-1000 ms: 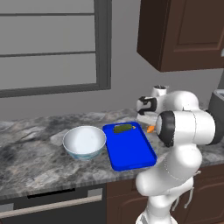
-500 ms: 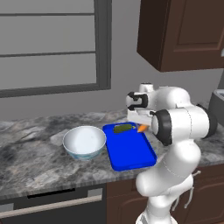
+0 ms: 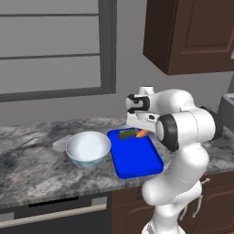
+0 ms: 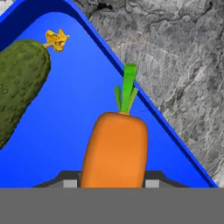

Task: Place the two vegetables and bowl onto the tray for setting up a vegetable dip station.

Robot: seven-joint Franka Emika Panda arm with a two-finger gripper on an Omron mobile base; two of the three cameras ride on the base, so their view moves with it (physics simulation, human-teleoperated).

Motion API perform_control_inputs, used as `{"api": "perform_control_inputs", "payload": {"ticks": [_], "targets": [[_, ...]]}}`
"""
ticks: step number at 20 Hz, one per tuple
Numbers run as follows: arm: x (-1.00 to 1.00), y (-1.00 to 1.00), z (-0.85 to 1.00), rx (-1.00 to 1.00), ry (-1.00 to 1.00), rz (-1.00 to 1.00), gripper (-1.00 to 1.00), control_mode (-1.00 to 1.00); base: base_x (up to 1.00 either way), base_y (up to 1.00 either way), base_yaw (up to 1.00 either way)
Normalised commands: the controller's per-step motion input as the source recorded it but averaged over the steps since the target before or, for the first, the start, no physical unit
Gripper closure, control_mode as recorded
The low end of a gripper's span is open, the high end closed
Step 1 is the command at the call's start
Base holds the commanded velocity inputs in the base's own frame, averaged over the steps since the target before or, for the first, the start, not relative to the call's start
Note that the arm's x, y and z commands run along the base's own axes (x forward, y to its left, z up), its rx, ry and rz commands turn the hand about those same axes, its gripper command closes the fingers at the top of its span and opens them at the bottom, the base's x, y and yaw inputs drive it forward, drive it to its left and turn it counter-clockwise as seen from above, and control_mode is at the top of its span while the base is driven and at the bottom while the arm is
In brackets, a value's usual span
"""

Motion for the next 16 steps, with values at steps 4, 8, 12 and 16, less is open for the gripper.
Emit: {"api": "perform_control_inputs", "payload": {"ticks": [4, 8, 12, 16], "targets": [[0.07, 0.24, 0.0, 0.0, 0.0, -0.06, 1.0, -1.0, 0.0, 0.0, 0.0], [0.13, 0.17, 0.0, 0.0, 0.0, -0.06, 1.0, -1.0, 0.0, 0.0, 0.0], [0.2, 0.09, 0.0, 0.0, -0.01, -0.05, 1.0, -1.0, 0.0, 0.0, 0.0], [0.19, 0.09, -0.01, 0.0, -0.01, -0.04, 1.0, -1.0, 0.0, 0.0, 0.0]]}}
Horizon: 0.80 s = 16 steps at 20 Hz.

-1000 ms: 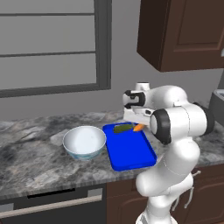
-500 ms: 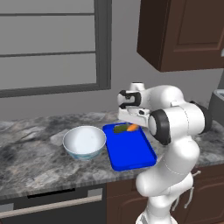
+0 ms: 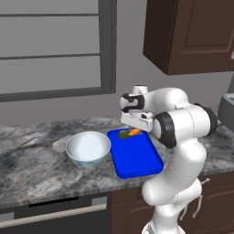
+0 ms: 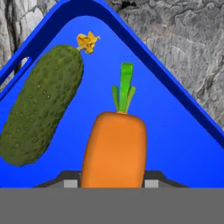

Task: Place the two vegetables and bowl onto the tray for setting up a vegetable dip station.

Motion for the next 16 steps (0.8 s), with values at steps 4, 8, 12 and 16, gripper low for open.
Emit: {"api": "perform_control_inputs", "payload": {"ticks": [4, 8, 12, 16], "targets": [[0.12, 0.04, -0.1, 0.0, -0.02, -0.02, 1.0, -1.0, 0.0, 0.0, 0.0], [0.05, 0.0, -0.19, 0.0, -0.04, 0.0, 1.0, -1.0, 0.0, 0.0, 0.0], [0.04, 0.0, -0.21, 0.0, -0.05, 0.0, 1.0, -1.0, 0.0, 0.0, 0.0], [0.0, 0.0, -0.18, 0.0, -0.09, 0.0, 1.0, -1.0, 0.0, 0.0, 0.0]]}}
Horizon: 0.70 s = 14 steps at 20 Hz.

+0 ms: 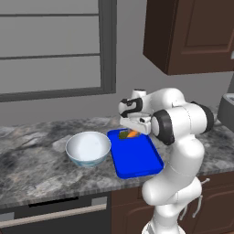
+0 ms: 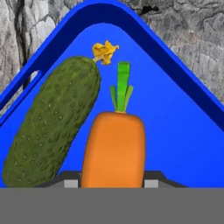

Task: Place the two vegetables and bowl onto the tray for setting up a vegetable dip station.

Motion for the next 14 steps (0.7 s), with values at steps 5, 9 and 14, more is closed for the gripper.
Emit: {"api": "perform_control_inputs", "payload": {"ticks": [5, 9, 14], "targets": [[0.0, 0.0, -0.11, 0.0, -0.11, 0.0, 1.0, -1.0, 0.0, 0.0, 0.0], [0.0, 0.0, -0.04, 0.0, -0.13, 0.0, 1.0, -1.0, 0.0, 0.0, 0.0], [0.0, 0.0, -0.01, 0.0, -0.09, 0.0, 1.0, -1.0, 0.0, 0.0, 0.0]]}}
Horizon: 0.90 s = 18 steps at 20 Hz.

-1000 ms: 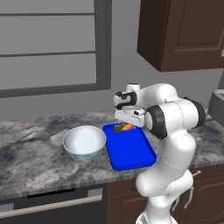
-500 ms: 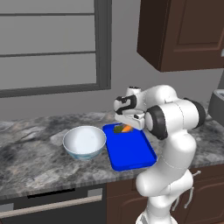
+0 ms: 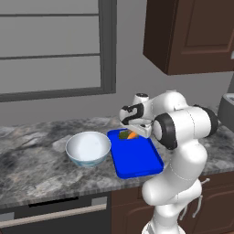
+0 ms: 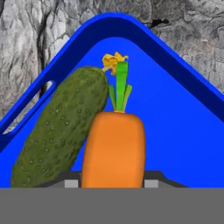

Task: Place the two vegetables and bowl onto the tray for setting up a vegetable dip station.

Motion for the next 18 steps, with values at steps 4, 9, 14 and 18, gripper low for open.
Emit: {"api": "perform_control_inputs", "payload": {"ticks": [4, 9, 14, 18], "targets": [[0.0, 0.0, 0.0, 0.0, -0.03, 0.0, 1.0, -1.0, 0.0, 0.0, 0.0], [0.0, 0.0, 0.0, 0.0, -0.02, 0.0, 1.0, -1.0, 0.0, 0.0, 0.0], [0.0, 0.0, 0.01, 0.0, -0.05, 0.0, 1.0, -1.0, 0.0, 0.0, 0.0], [0.0, 0.0, 0.0, 0.0, -0.06, 0.0, 1.0, -1.0, 0.0, 0.0, 0.0]]}}
